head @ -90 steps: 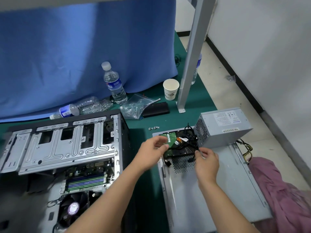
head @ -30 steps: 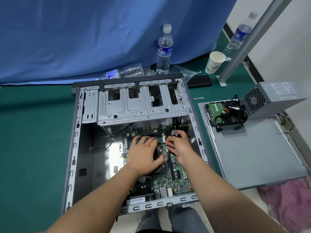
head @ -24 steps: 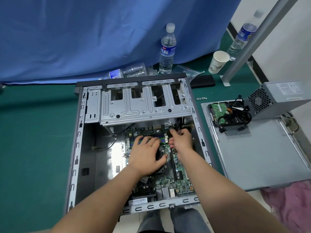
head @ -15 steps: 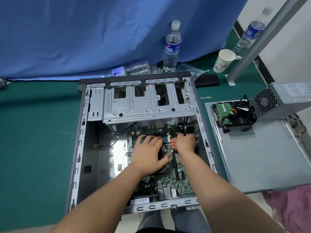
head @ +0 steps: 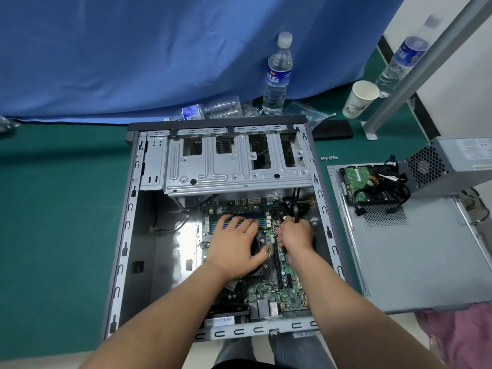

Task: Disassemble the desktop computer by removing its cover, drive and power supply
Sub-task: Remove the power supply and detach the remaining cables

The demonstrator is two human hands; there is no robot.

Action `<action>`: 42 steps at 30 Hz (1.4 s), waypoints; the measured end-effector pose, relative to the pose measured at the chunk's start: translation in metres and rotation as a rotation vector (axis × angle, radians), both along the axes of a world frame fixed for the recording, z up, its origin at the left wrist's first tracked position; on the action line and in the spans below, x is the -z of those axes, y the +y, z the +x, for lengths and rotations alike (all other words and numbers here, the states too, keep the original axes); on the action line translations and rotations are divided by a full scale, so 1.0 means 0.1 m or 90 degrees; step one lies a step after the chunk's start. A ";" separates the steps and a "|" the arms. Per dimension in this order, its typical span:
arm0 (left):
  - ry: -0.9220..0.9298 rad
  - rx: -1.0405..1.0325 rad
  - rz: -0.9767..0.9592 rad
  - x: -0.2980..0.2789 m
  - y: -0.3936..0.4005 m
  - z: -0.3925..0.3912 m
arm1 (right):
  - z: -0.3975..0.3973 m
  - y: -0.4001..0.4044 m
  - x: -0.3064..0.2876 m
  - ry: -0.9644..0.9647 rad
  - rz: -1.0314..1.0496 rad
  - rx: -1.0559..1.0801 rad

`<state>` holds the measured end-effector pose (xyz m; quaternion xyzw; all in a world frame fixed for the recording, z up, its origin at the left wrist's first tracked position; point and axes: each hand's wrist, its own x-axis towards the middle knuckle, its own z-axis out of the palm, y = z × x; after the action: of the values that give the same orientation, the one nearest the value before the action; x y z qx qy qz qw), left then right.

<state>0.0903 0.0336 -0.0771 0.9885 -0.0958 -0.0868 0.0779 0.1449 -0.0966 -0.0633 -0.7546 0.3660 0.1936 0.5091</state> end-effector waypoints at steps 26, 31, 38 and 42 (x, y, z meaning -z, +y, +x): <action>0.002 0.000 -0.009 -0.03 0.01 -0.01 | -0.07 0.02 -0.17 -0.025 0.057 -0.052; 0.008 0.008 -0.012 -0.05 0.00 0.01 | -0.12 -0.06 -0.33 -0.080 0.047 -0.193; 0.016 0.009 0.009 -0.05 0.00 0.01 | -0.14 -0.26 -0.74 -0.092 0.177 -0.318; 0.045 0.000 0.023 -0.08 -0.02 0.04 | -0.11 -0.43 -1.06 -0.143 0.243 -0.371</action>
<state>0.0940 0.0318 -0.0693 0.9861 -0.0910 -0.1236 0.0631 0.1341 -0.1397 0.0431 -0.7352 0.0347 0.3116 0.6010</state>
